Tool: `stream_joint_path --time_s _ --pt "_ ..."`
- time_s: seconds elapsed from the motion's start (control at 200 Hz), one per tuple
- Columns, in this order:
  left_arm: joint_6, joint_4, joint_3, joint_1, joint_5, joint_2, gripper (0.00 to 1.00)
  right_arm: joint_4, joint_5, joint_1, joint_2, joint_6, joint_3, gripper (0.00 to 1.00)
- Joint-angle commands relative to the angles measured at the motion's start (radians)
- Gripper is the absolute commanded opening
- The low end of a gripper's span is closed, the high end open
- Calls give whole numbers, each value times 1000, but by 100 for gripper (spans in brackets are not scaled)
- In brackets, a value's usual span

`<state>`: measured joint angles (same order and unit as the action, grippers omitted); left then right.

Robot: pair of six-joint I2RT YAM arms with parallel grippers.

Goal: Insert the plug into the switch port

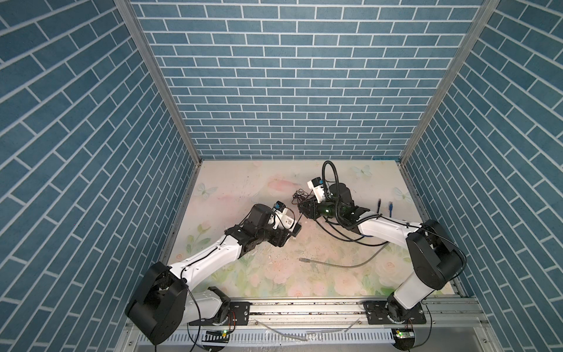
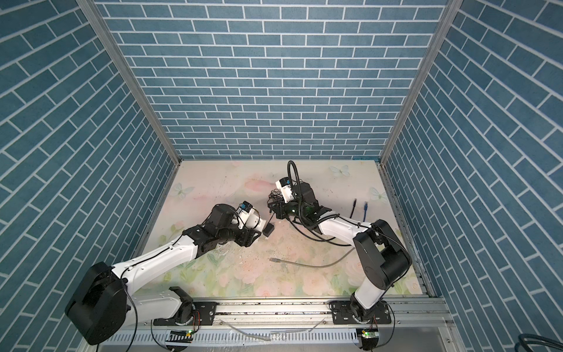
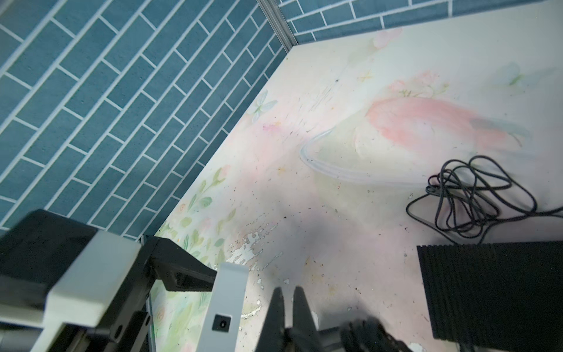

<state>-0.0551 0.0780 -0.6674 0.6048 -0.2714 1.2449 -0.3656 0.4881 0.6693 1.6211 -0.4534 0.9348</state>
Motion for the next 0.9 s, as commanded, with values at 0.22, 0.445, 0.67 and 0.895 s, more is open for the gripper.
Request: stream_joint_path --time_s 0.22,0.445,0.67,0.895 --pt "272 -423 155 20 -13 -80 60 -194 -42 -1 -107 39 -119 0" --pt "321 -481 148 20 -35 -38 60 -329 -16 0 -146 34 -170 0" --pt "330 -528 146 20 -57 -11 60 -454 -40 0 -194 -16 -209 0" --pt "320 -556 147 20 -48 -14 59 -455 29 1 -233 -11 -205 0"
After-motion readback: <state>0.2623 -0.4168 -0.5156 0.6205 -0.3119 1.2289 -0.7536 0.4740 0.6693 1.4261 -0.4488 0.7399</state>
